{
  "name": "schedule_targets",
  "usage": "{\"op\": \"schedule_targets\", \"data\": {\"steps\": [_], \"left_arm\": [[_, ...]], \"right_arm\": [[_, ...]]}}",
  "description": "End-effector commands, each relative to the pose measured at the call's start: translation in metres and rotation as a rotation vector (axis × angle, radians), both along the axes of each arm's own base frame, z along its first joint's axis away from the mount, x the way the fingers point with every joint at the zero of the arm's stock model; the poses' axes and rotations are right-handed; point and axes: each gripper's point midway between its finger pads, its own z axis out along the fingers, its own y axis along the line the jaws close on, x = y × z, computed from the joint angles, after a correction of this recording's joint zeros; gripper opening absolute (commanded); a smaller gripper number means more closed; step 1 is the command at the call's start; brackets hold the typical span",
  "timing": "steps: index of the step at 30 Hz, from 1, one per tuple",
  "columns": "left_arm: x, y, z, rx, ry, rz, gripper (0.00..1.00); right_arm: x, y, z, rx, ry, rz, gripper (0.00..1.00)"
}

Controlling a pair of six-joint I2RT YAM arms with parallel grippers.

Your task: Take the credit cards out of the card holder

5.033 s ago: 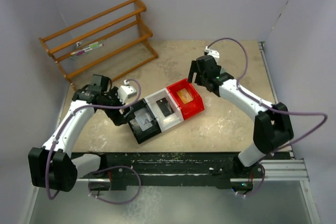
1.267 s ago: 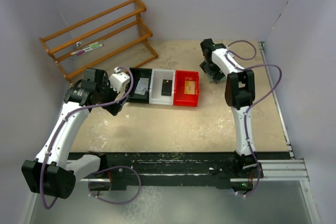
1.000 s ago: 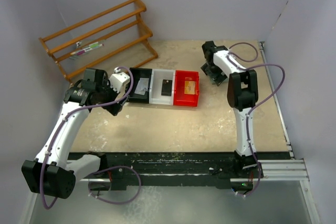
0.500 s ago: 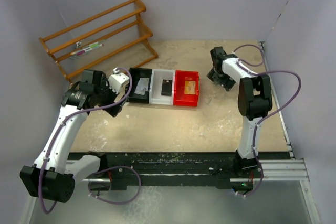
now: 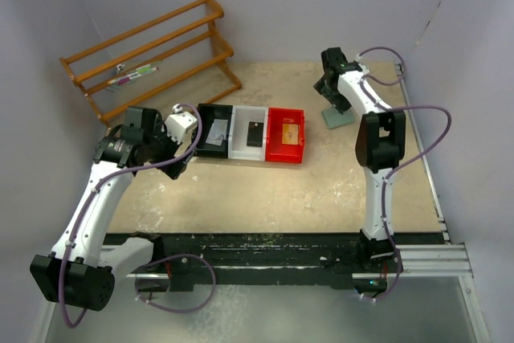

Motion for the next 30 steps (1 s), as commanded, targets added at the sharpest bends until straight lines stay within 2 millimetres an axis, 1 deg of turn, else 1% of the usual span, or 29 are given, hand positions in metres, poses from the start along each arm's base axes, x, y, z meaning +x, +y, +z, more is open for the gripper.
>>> {"op": "schedule_targets", "data": {"steps": [1, 5, 14, 19, 21, 28, 29, 30], "left_arm": [[0.006, -0.003, 0.018, -0.007, -0.061, -0.022, 0.99], [0.008, -0.005, 0.017, -0.013, -0.058, -0.024, 0.99], [0.006, -0.005, 0.019, -0.019, -0.061, -0.023, 0.99], [0.003, -0.004, 0.019, -0.013, -0.064, -0.027, 0.99], [0.003, -0.004, 0.02, -0.014, -0.065, -0.026, 0.99], [-0.002, -0.004, 0.023, -0.014, -0.072, -0.035, 0.99], [-0.003, -0.004, 0.023, -0.013, -0.07, -0.037, 0.99], [-0.003, -0.003, 0.023, -0.013, -0.069, -0.037, 1.0]], "right_arm": [[-0.017, -0.009, -0.018, -0.04, 0.093, -0.073, 0.98], [-0.028, -0.014, -0.024, -0.058, 0.106, -0.094, 0.98], [-0.033, -0.019, -0.037, -0.099, 0.15, -0.059, 0.97], [-0.034, -0.021, -0.028, -0.108, 0.143, -0.057, 0.97], [-0.036, -0.021, -0.028, -0.103, 0.144, -0.064, 0.97], [-0.054, -0.026, -0.04, -0.096, 0.166, -0.066, 0.96], [-0.06, -0.028, -0.044, -0.101, 0.177, -0.062, 0.96], [-0.061, -0.028, -0.044, -0.1, 0.171, -0.057, 0.95]]}}
